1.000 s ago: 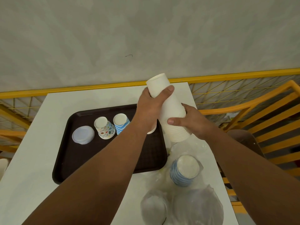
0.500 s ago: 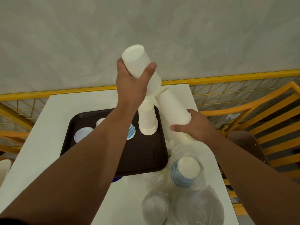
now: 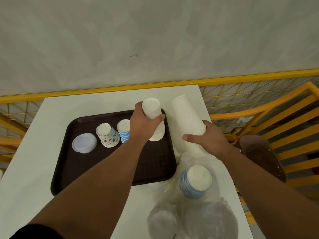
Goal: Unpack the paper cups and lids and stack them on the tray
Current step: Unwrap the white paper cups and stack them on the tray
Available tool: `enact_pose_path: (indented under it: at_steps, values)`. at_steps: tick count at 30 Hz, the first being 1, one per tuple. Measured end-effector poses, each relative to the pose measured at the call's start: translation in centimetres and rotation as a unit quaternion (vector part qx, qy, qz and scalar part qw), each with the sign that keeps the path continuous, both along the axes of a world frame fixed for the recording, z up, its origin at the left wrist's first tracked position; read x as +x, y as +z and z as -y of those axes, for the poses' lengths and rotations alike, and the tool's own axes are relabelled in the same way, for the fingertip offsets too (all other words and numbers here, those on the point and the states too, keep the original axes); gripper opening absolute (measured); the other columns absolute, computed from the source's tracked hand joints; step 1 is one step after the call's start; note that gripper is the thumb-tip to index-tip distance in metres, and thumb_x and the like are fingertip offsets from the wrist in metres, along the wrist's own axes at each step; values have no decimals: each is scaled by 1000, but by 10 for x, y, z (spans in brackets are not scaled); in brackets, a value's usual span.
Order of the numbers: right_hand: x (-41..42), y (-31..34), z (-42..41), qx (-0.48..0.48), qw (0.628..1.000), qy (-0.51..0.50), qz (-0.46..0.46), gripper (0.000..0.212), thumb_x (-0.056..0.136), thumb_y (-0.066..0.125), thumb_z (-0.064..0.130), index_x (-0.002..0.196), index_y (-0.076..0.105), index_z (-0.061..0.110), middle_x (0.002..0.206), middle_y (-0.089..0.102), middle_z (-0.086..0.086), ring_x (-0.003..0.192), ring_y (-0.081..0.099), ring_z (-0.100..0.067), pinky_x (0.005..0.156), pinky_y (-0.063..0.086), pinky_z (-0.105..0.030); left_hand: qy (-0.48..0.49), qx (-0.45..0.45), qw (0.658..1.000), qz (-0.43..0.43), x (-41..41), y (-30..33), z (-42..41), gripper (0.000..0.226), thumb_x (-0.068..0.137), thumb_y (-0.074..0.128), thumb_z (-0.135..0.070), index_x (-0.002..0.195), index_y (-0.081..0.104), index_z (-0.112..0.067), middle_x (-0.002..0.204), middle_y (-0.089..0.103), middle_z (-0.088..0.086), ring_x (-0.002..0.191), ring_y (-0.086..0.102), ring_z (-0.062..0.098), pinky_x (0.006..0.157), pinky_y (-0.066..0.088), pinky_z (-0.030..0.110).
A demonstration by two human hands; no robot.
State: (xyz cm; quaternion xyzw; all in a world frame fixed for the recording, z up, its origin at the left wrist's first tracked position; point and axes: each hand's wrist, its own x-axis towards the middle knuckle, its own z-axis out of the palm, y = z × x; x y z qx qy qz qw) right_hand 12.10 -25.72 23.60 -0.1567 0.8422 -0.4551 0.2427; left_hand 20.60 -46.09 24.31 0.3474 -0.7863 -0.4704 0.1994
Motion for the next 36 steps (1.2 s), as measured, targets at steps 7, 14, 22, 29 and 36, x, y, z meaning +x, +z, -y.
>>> enact_pose_path:
  at_steps: [7,14,22,29,36]
  values:
    - [2,-3,-4,-60,994,-14,92,96,37,86,68,117,60,22,110,68,2,102,66,-21,89,56,-46,0,20,1000,16,5,1,1,92,72,82,-45,145,32,-20,136,47,-5,127,46,18,103,38,29]
    - [-3,28,8,-166,975,40,142,86,45,85,52,121,59,20,115,70,-5,107,66,-25,94,53,-49,-12,42,985,-168,-7,63,-40,53,81,72,-45,124,53,-21,117,60,-7,104,60,8,87,51,24]
    - [6,47,22,-97,992,77,28,78,51,92,47,118,60,24,111,69,6,102,66,-16,90,54,-40,-8,220,964,-149,-29,71,-66,67,56,83,-48,111,57,-22,101,68,0,90,69,17,78,60,46]
    - [5,40,15,30,995,42,-83,74,60,89,48,119,54,19,104,57,6,96,56,-16,74,43,-29,59,175,956,-226,-34,106,-31,70,61,84,-45,117,54,-16,103,68,0,91,69,15,78,60,37]
    - [-2,17,5,-12,1000,-10,-1,80,58,87,52,124,55,20,113,61,3,102,58,-19,79,50,-34,55,-9,983,-173,-13,93,10,78,68,85,-40,131,44,-20,115,59,-10,103,59,9,87,53,29]
